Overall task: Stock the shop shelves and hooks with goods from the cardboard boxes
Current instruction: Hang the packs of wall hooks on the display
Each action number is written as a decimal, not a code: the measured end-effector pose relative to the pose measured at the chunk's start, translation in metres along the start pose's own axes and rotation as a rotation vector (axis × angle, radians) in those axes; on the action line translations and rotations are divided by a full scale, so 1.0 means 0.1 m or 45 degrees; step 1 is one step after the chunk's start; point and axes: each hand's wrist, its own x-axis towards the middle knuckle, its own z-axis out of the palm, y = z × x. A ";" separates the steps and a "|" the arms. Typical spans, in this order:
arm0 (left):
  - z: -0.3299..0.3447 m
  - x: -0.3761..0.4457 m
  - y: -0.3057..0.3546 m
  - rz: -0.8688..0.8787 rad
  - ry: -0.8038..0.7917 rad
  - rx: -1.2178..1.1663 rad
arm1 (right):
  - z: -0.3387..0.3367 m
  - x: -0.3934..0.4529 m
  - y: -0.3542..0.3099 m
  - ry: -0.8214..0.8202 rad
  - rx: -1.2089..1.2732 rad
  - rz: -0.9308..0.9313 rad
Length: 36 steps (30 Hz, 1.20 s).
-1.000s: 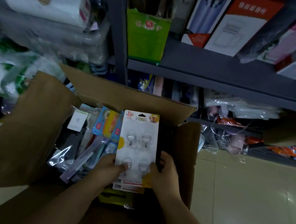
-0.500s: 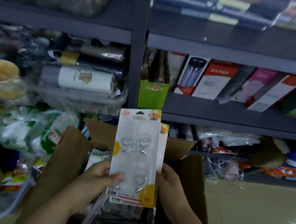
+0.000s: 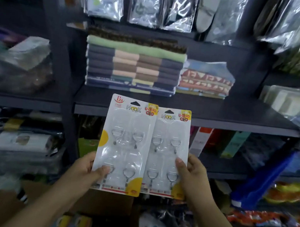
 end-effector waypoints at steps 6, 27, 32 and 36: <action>1.13 0.23 0.48 0.176 0.182 -0.147 | -1.20 0.52 -0.37 -0.104 -0.022 -0.158; 2.10 0.98 1.94 0.461 0.270 -0.194 | -2.36 1.61 -1.66 0.034 0.110 -0.410; 2.07 1.30 2.23 0.586 0.259 -0.254 | -2.39 1.85 -1.94 0.047 0.084 -0.541; 2.04 1.36 2.60 0.779 0.300 -0.294 | -2.44 1.96 -2.32 0.073 0.071 -0.696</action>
